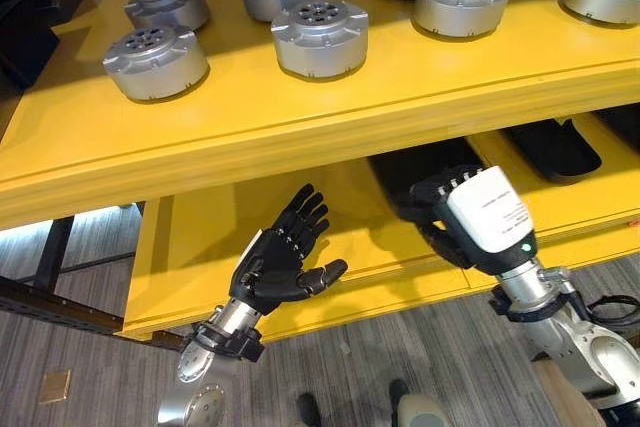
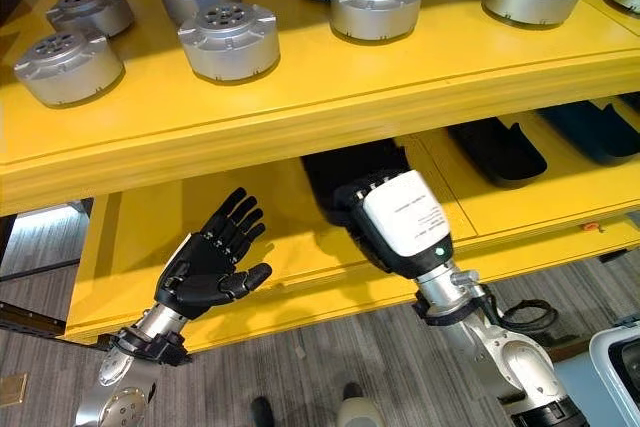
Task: Move parts from the plastic box to the shelf.
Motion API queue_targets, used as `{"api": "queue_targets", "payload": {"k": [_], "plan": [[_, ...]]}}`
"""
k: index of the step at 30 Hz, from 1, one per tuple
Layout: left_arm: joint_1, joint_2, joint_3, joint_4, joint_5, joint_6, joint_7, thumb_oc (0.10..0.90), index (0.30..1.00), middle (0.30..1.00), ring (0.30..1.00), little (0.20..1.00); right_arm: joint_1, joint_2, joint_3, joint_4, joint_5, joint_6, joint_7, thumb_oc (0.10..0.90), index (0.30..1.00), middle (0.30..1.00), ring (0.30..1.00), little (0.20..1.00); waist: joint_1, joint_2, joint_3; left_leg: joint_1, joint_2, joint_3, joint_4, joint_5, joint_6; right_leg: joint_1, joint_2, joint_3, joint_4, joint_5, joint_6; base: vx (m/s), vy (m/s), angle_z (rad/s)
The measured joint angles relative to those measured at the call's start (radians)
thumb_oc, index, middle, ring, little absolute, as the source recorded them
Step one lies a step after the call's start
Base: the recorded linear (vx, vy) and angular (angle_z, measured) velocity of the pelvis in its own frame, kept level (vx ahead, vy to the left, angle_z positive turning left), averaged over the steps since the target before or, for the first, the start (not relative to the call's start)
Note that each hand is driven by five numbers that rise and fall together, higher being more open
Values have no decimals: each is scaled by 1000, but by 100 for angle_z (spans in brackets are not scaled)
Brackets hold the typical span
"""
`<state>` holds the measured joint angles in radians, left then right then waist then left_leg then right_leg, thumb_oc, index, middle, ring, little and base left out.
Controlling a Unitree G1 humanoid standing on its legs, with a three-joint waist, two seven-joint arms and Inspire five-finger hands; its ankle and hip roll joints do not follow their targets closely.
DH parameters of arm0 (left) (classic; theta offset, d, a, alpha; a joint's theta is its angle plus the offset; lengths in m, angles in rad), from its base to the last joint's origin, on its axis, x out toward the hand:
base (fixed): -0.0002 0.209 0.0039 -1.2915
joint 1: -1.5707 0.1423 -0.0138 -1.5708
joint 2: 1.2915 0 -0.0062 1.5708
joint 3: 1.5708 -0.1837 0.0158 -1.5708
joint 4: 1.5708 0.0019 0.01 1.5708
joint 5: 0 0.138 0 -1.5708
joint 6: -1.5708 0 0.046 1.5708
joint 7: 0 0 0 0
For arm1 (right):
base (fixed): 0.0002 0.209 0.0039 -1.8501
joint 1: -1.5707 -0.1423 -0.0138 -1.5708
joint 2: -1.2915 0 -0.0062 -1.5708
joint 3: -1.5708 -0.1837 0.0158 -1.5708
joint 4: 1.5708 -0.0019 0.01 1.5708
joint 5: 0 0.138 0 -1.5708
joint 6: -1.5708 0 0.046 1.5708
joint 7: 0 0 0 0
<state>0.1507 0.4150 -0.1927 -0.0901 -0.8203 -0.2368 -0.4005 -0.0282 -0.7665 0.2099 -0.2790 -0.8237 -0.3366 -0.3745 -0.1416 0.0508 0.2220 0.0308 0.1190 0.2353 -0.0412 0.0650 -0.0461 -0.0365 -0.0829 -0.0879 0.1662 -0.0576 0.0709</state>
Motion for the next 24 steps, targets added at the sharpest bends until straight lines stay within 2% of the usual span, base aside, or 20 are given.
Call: {"api": "queue_targets", "payload": {"k": [2, 7, 9, 11, 12, 13, 14, 15, 16, 17, 18, 20, 21, 22, 23, 24], "plan": [[-4, 0, -3, 0, 2, 0, 0, 900, 1000, 1000, 1000, 1000, -36, -4, 53, 0, 2, -3, 28, 400, 300, 300, 300, 300, 3, 1, -1, -11, 4, -22, 12, 2, -3, -3, 3, -9, 4, -2, -4, -56, -122, 19], [-14, -1, -3, 0, 3, 10, 9, 900, 1000, 1000, 1000, 1000, -98, 6, 105, 4, 5, 3, 69, 400, 300, 300, 300, 300, 31, 5, -2, -50, 4, -50, 61, 7, -9, -15, 2, -32, 49, -33, -15, -83, -109, 22], [-24, -7, -3, -5, 3, 17, 22, 900, 1000, 1000, 1000, 1000, -123, 15, 135, 4, 9, 6, 73, 400, 300, 300, 300, 300, 43, 7, -2, -102, 8, -83, 151, -25, 6, -38, -5, -32, 95, -55, -25, -9, 92, 30], [-22, -5, 0, -7, 3, 18, 28, 900, 1000, 1000, 1000, 1000, -155, 14, 159, 5, 12, 17, 84, 400, 300, 300, 300, 300, 67, 7, 0, -119, 20, -107, 188, -61, 4, -64, -22, -29, 153, -86, -34, 91, 381, 11], [-22, -6, -2, 1, 2, 14, 32, 900, 1000, 1000, 1000, 1000, -167, 17, 162, 10, 18, 28, 99, 400, 300, 300, 300, 300, 62, 2, 2, -138, 26, -134, 217, -80, -14, -63, -36, -33, 160, -85, -27, 170, 498, 9], [-21, 4, 0, 9, 2, 11, 40, 900, 1000, 1000, 1000, 1000, -191, 32, 174, 16, 45, 53, 123, 400, 300, 300, 300, 300, 61, 1, 2, -172, 80, -203, 287, -108, -32, -81, -28, -32, 184, -111, -26, 191, 537, 3], [-19, 5, -3, 12, 2, 10, 40, 900, 1000, 1000, 1000, 1000, -208, 30, 179, 16, 69, 62, 125, 400, 300, 300, 300, 300, 58, -6, 6, -177, 148, -233, 269, -104, -42, -106, -27, -19, 219, -135, -17, 187, 552, -12], [-21, 3, -9, 17, 2, 9, 40, 900, 1000, 1000, 1000, 1000, -220, 25, 178, 19, 90, 66, 126, 400, 300, 300, 300, 300, 56, 1, 2, -172, 205, -264, 238, -96, -56, -133, -30, 2, 261, -153, -4, 186, 542, -16], [-35, 0, -19, 38, 2, 3, 38, 900, 1000, 1000, 1000, 1000, -230, 15, 179, 26, 115, 72, 126, 400, 300, 300, 300, 300, 54, 0, 3, -170, 251, -277, 228, -93, -59, -154, -40, 10, 302, -171, 5, 170, 484, -12], [-42, 1, -26, 52, 3, -1, 42, 900, 1000, 1000, 1000, 1000, -243, 3, 182, 26, 139, 85, 128, 400, 300, 300, 300, 300, 40, -9, 7, -165, 286, -251, 227, -96, -59, -171, -68, 21, 353, -194, 16, 194, 508, 0], [-44, -3, -41, 65, 4, -8, 42, 900, 1000, 1000, 1000, 1000, -248, -13, 176, 26, 164, 88, 129, 400, 300, 300, 300, 300, 24, -9, 7, -156, 297, -206, 217, -97, -59, -177, -101, 29, 371, -200, 35, 235, 553, 0], [-43, -2, -56, 72, 11, -11, 40, 900, 1000, 1000, 1000, 1000, -248, -23, 165, 26, 188, 102, 129, 400, 300, 300, 300, 300, 20, -2, 5, -122, 284, -144, 191, -96, -60, -176, -134, 54, 364, -187, 68, 184, 382, -12], [-51, 2, -61, 76, 12, -12, 38, 900, 1000, 1000, 1000, 1000, -246, -13, 151, 30, 211, 120, 129, 400, 300, 300, 300, 300, 3, -3, 6, -115, 245, -122, 191, -56, -109, -157, -170, 59, 335, -169, 107, 203, 329, 4], [-60, 3, -58, 90, 10, -15, 41, 900, 1000, 1000, 1000, 1000, -238, 7, 150, 33, 233, 141, 130, 400, 300, 300, 300, 300, -13, -26, 5, -110, 186, -116, 198, -55, -165, -121, -218, 81, 270, -124, 102, 253, 361, 23], [-62, 6, -53, 91, 9, -21, 41, 900, 1000, 1000, 1000, 1000, -236, 16, 151, 33, 241, 146, 131, 400, 300, 300, 300, 300, -18, -35, 5, -111, 153, -116, 202, -56, -158, -94, -242, 82, 215, -83, 84, 296, 371, 26], [-65, 12, -53, 94, 3, -35, 40, 900, 1000, 1000, 1000, 1000, -236, 18, 151, 36, 252, 144, 135, 400, 300, 300, 300, 300, -17, -35, 5, -117, 131, -109, 214, -72, -134, -63, -260, 80, 143, -3, 63, 218, 244, 18]]}}
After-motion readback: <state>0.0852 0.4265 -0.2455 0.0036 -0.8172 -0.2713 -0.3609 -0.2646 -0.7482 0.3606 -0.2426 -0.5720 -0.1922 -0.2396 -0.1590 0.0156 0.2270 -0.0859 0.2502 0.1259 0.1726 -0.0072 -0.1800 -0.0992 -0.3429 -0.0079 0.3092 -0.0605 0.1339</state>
